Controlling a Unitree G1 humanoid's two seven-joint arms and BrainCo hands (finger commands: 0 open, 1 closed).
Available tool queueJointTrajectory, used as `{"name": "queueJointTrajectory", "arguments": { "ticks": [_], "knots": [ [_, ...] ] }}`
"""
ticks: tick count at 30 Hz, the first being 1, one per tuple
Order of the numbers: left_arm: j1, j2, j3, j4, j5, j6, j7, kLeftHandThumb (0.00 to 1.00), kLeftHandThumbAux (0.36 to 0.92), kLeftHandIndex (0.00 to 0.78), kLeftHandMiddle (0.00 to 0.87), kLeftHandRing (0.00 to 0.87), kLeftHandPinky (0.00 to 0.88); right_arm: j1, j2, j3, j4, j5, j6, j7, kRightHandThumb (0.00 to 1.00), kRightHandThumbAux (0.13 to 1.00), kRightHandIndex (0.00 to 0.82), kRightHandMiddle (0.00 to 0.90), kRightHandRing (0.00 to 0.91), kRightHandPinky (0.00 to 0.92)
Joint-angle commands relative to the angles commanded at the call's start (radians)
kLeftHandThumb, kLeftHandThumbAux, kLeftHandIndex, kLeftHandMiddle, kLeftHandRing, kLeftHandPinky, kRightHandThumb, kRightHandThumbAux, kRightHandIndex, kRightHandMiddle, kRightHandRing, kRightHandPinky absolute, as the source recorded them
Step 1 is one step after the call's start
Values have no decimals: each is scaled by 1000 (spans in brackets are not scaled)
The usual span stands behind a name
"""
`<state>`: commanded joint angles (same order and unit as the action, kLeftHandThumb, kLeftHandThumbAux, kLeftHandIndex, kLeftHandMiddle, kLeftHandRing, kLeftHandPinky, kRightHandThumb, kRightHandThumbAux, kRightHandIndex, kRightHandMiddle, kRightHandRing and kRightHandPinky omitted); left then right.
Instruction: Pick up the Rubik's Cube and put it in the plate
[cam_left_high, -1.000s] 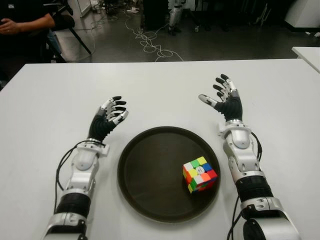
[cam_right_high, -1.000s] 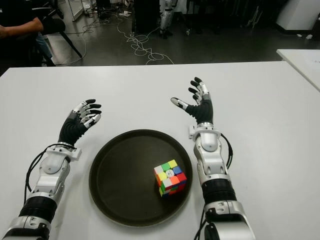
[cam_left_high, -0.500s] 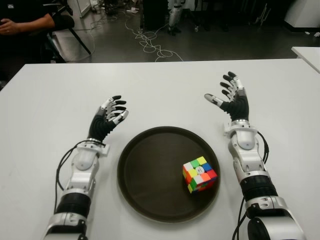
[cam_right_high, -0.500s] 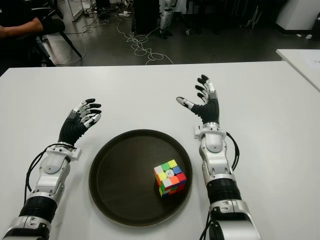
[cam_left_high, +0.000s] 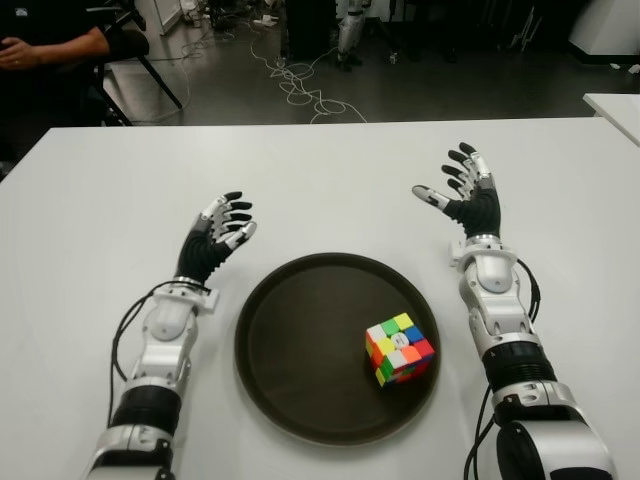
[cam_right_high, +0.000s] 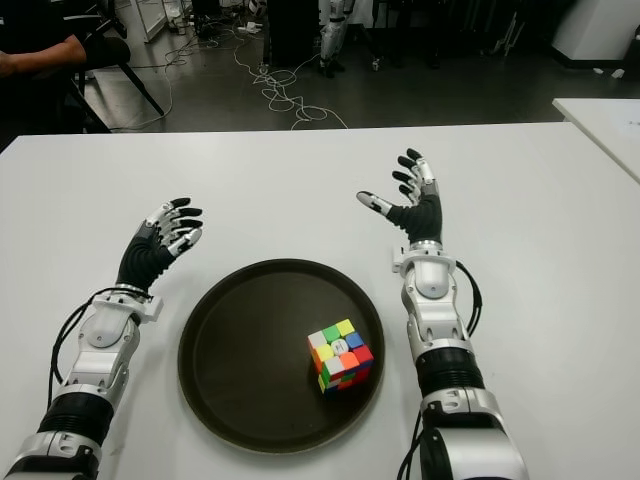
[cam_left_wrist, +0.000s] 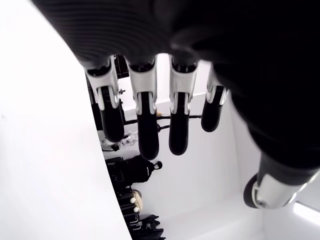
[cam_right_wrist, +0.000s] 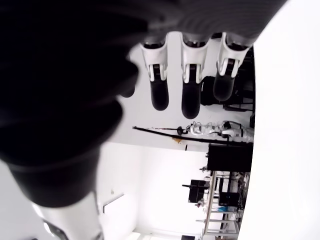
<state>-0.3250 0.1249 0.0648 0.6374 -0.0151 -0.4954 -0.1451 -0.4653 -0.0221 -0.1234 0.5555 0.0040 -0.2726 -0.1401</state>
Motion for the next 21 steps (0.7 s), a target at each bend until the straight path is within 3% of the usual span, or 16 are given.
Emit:
{"name": "queueJointTrajectory", "arguments": {
  "ticks": [6,11,15,21],
  "knots": [
    [0,-4,1,-2,2,1,11,104,631,199,271,276,272,7,5,-7,-19,12,-1,-1,4,869,132,202,180,163],
    [1,-4,1,-7,12,7,30,98,626,194,271,274,278,59,19,-3,-121,16,29,-7,4,872,127,201,179,174],
    [0,-2,0,-7,16,7,36,98,620,192,269,274,283,166,36,13,-269,13,68,1,2,866,116,189,171,156],
    [1,-1,-1,2,13,-2,34,97,635,196,269,274,269,223,38,18,-306,17,91,21,0,855,96,174,152,126]
  ]
}}
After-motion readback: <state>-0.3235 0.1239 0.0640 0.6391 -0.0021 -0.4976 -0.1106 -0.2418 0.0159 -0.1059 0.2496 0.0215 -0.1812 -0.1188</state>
